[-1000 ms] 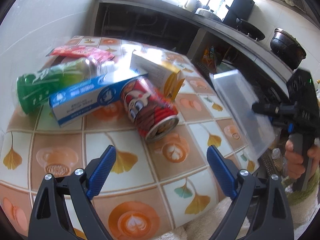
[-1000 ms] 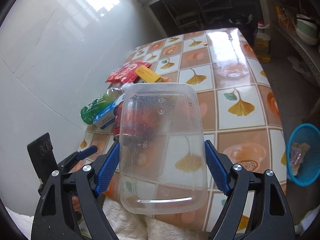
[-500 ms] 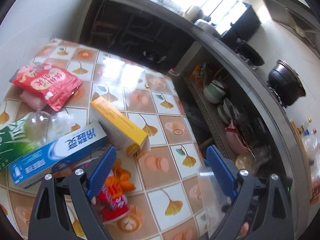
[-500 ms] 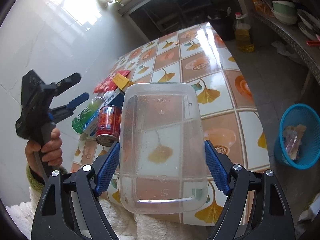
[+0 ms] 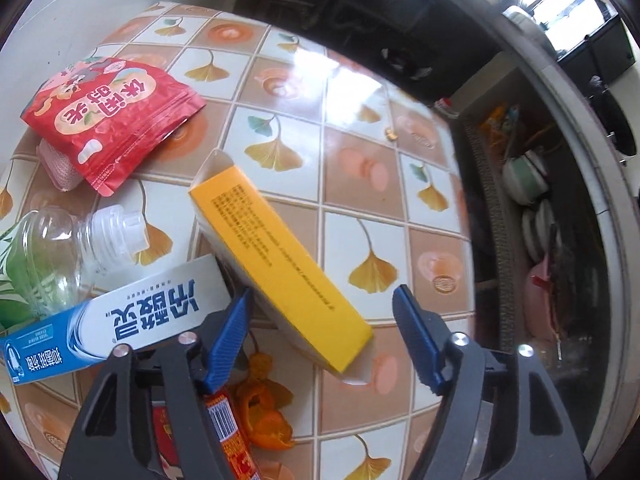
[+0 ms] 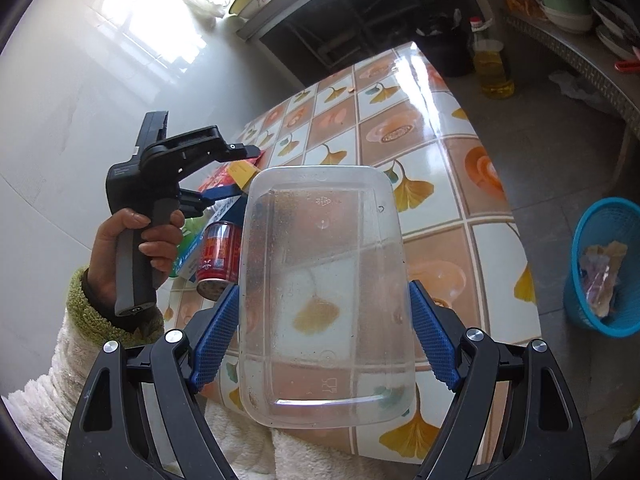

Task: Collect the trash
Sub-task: 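Grasp the yellow box with the left tool while the right tool holds the container, then carry the yellow box and clear container over the blue wastebasket with both tools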

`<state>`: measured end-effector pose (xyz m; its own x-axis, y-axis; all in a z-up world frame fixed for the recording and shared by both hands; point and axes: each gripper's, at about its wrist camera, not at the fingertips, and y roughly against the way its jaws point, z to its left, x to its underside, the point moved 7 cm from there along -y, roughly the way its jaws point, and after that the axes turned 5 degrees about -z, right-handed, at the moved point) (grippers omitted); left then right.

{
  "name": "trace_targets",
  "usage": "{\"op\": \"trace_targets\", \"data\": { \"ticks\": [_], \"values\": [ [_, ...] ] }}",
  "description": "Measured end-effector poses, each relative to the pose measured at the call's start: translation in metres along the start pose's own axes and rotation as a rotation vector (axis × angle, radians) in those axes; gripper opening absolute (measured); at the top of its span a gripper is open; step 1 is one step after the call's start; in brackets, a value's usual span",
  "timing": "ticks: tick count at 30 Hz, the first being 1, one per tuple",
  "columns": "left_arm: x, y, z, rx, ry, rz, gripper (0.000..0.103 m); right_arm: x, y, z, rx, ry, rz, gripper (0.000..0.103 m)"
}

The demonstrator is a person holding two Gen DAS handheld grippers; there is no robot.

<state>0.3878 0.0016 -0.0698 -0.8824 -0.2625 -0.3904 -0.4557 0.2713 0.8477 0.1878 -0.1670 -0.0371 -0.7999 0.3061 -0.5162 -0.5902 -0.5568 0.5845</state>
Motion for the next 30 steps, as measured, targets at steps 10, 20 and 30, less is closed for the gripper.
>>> {"op": "trace_targets", "data": {
  "ticks": [10, 20, 30],
  "values": [
    [0.004, 0.001, -0.003, -0.017, -0.026, -0.015, 0.038, 0.000, 0.005, -0.007, -0.016, -0.018, -0.006, 0.078],
    [0.057, 0.009, -0.056, 0.074, -0.289, 0.021, 0.033, 0.000, 0.022, -0.021, 0.044, -0.032, -0.036, 0.078],
    [0.119, 0.036, -0.102, 0.063, -0.575, -0.095, 0.030, 0.004, 0.034, -0.042, 0.091, -0.086, -0.057, 0.077]
  ]
}}
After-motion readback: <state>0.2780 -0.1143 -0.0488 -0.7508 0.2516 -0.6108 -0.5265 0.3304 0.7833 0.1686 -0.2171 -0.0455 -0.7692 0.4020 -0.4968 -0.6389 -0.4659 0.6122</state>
